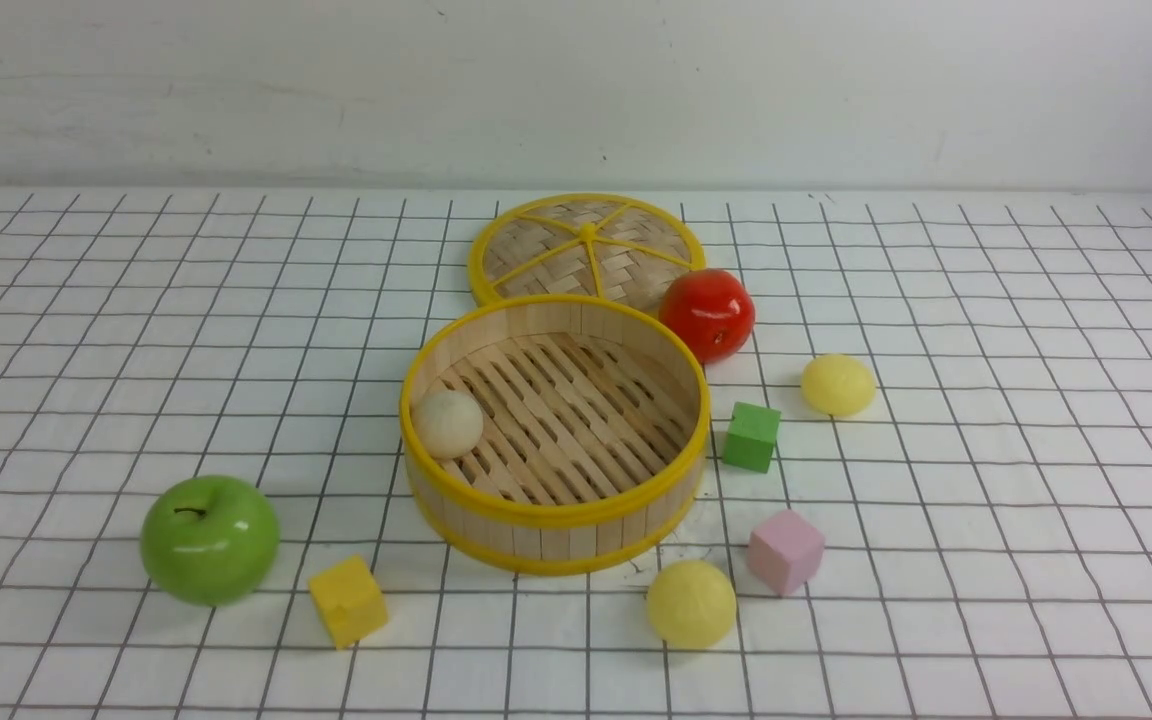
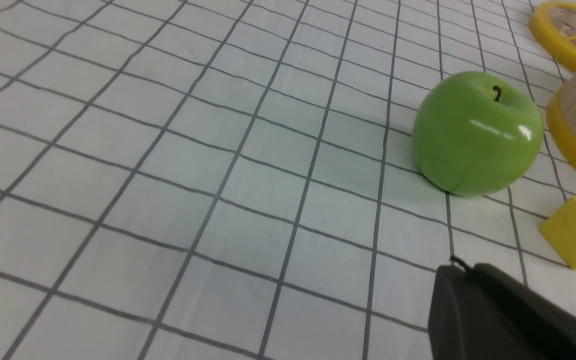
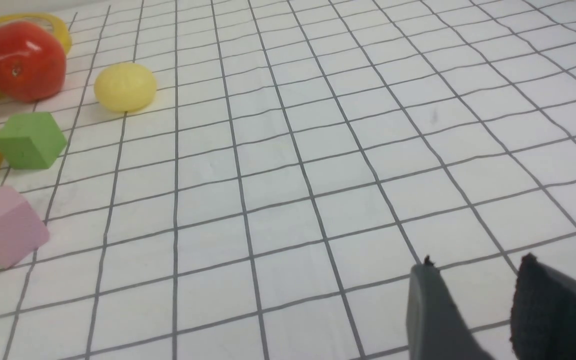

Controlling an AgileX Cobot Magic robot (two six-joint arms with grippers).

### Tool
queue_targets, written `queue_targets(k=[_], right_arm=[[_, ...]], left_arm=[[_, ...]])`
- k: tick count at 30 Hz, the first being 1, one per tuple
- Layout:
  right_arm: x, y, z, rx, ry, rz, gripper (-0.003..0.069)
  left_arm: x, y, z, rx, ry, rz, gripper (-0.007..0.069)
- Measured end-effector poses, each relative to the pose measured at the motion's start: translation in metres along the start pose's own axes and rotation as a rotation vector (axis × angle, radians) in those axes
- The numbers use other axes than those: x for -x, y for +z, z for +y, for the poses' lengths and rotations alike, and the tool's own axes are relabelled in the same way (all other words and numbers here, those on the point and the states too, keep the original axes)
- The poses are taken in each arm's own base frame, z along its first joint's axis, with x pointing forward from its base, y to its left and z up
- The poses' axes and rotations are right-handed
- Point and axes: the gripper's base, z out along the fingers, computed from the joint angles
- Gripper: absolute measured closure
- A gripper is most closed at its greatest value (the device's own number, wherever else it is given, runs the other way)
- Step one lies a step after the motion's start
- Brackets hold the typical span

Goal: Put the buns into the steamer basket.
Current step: Use the right arm to grab a steamed stuffed bun

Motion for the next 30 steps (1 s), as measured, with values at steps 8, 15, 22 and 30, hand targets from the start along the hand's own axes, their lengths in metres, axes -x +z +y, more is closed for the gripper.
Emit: queue_targets(k=[8,15,22,30], right_arm=[[0.002,0.0,0.0,0.004,-0.003,-0.022,0.0418],[0.024,-0.003,0.006,0.072,0.037,-0.292,0.0418],[0.05,-0.016,0.01,0.145,0.097,-0.589,0.0418],[0.123,-0.05,0.02,0.195,0.189,-0.681,0.0418]], left_arm=[[0.0,0.0,0.0,0.0,0.0,0.0,0.0616],[0.0,0.0,0.0,0.0,-0.001,0.0,0.0609],[0.0,0.0,0.0,0.0,-0.001,0.0,0.0601],[0.0,0.0,0.0,0.0,-0.002,0.0,0.0591]])
